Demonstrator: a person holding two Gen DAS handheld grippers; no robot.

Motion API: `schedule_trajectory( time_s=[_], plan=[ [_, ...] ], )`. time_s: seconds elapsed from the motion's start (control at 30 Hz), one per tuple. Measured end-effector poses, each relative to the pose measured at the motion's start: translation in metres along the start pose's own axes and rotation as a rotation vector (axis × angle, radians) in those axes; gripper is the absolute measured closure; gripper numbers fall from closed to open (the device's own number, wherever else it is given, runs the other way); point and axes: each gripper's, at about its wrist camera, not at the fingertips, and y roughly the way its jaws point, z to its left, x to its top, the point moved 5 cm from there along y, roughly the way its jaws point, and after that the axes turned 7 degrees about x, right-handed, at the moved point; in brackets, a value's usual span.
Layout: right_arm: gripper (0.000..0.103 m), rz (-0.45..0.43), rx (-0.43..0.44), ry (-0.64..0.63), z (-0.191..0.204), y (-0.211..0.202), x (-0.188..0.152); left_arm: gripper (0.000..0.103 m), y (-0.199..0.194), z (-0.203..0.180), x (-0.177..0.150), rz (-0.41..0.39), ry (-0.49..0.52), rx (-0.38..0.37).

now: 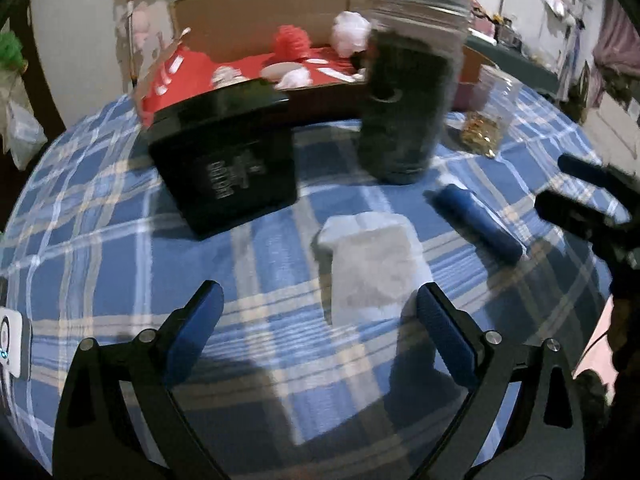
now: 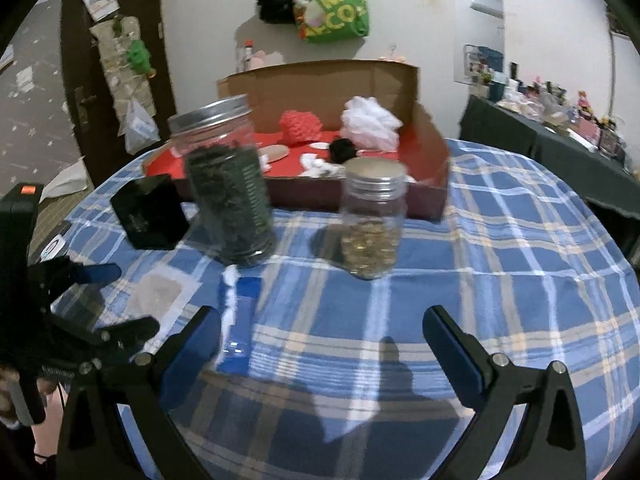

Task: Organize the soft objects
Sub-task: 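Move the left gripper to the white tissue while the right approaches the blue tube, then grasp the white tissue with the left gripper while the right grasps the blue tube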

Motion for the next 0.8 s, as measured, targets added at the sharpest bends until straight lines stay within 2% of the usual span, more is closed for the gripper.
schedule_trajectory(
  time_s=[0.17,0.27,0.3,0.33,0.4,0.47,0.5,0.53,0.57,0.6,0.8],
  plan=[
    [0.000,0.030,0.053,-0.054,0.018,0.016,0.000,0.006,-0.004,-0.005,0.005,-0.019,-0.007,-0.096],
    [0.006,0.052,0.061,-0.079,0.022,0.024,0.000,0.006,-0.005,-0.017,0.008,-0.047,0.048,-0.089],
    [0.010,0.060,0.062,-0.084,0.023,0.026,0.000,0.010,-0.002,-0.020,0.009,-0.050,0.065,-0.078],
    [0.014,0.074,0.067,-0.089,0.023,0.029,-0.001,0.019,0.000,-0.023,0.010,-0.051,0.082,-0.068],
    [0.020,0.089,0.076,-0.093,0.024,0.034,-0.002,0.027,0.005,-0.025,0.012,-0.047,0.097,-0.057],
    [0.032,0.109,0.080,-0.105,0.027,0.039,-0.005,0.049,0.004,-0.026,0.015,-0.067,0.094,-0.060],
    [0.043,0.118,0.088,-0.118,0.029,0.042,-0.008,0.068,0.003,-0.027,0.016,-0.074,0.093,-0.074],
    [0.059,0.107,0.093,-0.133,0.032,0.041,-0.009,0.073,0.003,-0.028,0.016,-0.076,0.091,-0.085],
    [0.074,0.101,0.114,-0.150,0.037,0.040,-0.009,0.076,0.002,-0.028,0.016,-0.078,0.090,-0.100],
    [0.078,0.100,0.126,-0.156,0.040,0.039,-0.010,0.080,0.000,-0.028,0.016,-0.082,0.085,-0.113],
    [0.079,0.038,0.128,-0.167,0.050,0.021,-0.002,0.081,-0.020,-0.031,0.022,-0.125,0.083,-0.160]
  ],
)
